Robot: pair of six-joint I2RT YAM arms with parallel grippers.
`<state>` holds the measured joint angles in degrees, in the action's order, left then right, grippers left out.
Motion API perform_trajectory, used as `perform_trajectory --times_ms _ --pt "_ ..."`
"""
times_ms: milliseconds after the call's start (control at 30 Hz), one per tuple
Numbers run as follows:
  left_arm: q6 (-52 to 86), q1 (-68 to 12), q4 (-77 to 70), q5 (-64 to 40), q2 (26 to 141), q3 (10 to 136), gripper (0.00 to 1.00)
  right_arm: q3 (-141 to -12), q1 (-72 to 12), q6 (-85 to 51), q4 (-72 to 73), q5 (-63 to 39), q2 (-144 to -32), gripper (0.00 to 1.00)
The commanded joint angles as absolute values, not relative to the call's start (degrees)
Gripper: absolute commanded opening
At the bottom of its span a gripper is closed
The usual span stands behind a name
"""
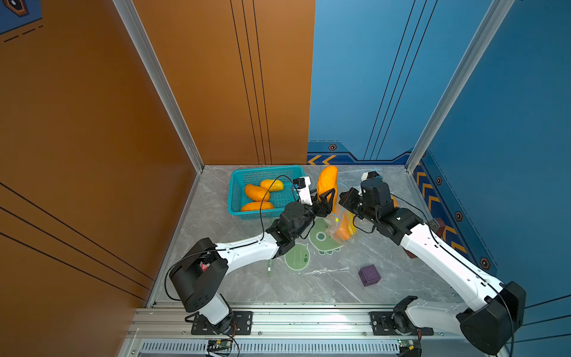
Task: Place the mango in a zip-top bag and seal the zipper
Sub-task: Place the mango in the zipper food storage bag, then zip the zipper on the zipper food storage bag.
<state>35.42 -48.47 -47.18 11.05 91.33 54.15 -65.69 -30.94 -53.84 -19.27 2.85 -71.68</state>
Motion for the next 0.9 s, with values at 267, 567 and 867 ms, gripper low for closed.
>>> perform_trajectory --times_ms 267,567,867 --pt "35.2 -49.2 -49.3 8.5 92.0 53.5 0.83 -67.6 -30.0 -52.2 -18.5 4.2 -70.7 0.00" --pt "33.7 -49.0 -49.2 9.3 90.2 53.0 0.85 -67.7 -29.8 -51.9 -18.8 4.2 -70.3 0.00" --pt "34.7 -46.0 -48.9 8.1 82.9 49.9 0.92 -68.8 -29.6 -49.4 -20.9 3.8 -70.6 0.00"
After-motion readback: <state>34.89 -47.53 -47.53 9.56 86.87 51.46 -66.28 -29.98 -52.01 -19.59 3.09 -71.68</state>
